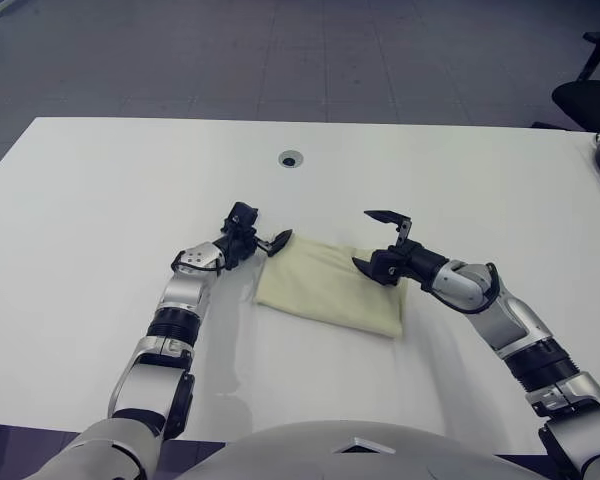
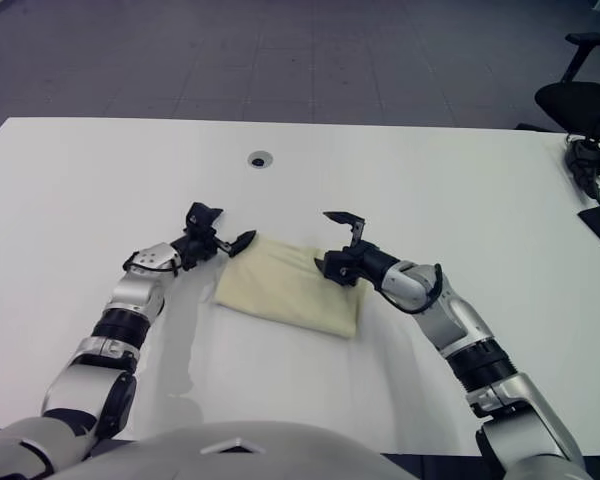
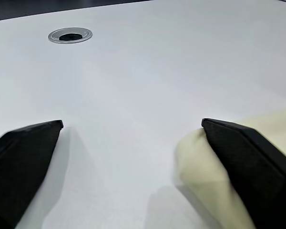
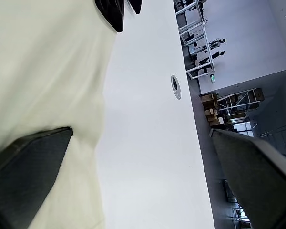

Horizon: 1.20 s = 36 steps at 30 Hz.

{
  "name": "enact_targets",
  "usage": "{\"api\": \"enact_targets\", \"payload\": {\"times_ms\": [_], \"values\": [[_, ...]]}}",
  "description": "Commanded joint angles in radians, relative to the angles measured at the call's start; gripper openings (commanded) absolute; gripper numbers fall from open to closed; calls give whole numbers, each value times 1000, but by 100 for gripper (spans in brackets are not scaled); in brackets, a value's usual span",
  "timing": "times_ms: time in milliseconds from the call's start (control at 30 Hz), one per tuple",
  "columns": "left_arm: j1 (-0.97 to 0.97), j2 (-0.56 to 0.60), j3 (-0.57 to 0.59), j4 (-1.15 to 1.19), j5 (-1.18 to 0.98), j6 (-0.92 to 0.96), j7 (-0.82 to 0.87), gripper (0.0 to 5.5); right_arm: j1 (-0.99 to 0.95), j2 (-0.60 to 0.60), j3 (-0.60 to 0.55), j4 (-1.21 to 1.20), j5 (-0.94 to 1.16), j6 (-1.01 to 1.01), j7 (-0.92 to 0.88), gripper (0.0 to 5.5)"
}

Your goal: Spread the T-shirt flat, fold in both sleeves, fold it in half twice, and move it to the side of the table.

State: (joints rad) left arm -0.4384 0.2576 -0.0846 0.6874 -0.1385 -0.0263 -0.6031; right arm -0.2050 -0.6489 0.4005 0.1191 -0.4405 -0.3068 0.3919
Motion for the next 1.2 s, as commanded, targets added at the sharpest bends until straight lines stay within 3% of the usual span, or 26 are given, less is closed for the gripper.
{"api": "enact_targets", "payload": {"times_ms": [33,833,1000,1200], "values": [[11,41,1,93,59,-3,24,540,95,-8,63,48,-52,27,66,539],[-78,55,180,134,-43,59,21,540,79,36,16,88,8,83,55,539],[-87,56,198,127,-53,63,23,540,71,67,-59,53,123,119,59,539],[-90,50,221,64,-78,88,28,540,50,118,-244,-99,412,253,114,539]]}}
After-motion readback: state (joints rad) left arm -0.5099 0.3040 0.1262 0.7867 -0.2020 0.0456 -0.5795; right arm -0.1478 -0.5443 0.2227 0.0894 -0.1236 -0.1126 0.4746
